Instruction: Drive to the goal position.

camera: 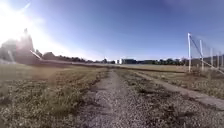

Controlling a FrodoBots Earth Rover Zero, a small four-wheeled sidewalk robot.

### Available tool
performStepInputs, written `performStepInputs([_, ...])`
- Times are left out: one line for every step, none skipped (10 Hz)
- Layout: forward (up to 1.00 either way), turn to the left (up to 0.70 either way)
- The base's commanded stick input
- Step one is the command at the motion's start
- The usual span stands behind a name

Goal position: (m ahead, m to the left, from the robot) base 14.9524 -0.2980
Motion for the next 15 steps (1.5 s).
performStepInputs([0.5,0.0])
performStepInputs([0.5,0.0])
performStepInputs([0.5,0.0])
performStepInputs([0.5,0.0])
performStepInputs([0.5,0.0])
performStepInputs([0.5,0.0])
performStepInputs([0.5,0.0])
performStepInputs([0.5,0.0])
performStepInputs([0.5,-0.14])
performStepInputs([0.5,-0.5])
performStepInputs([0.5,-0.5])
performStepInputs([0.5,-0.5])
performStepInputs([0.5,-0.3])
performStepInputs([0.5,0.0])
performStepInputs([0.5,0.0])
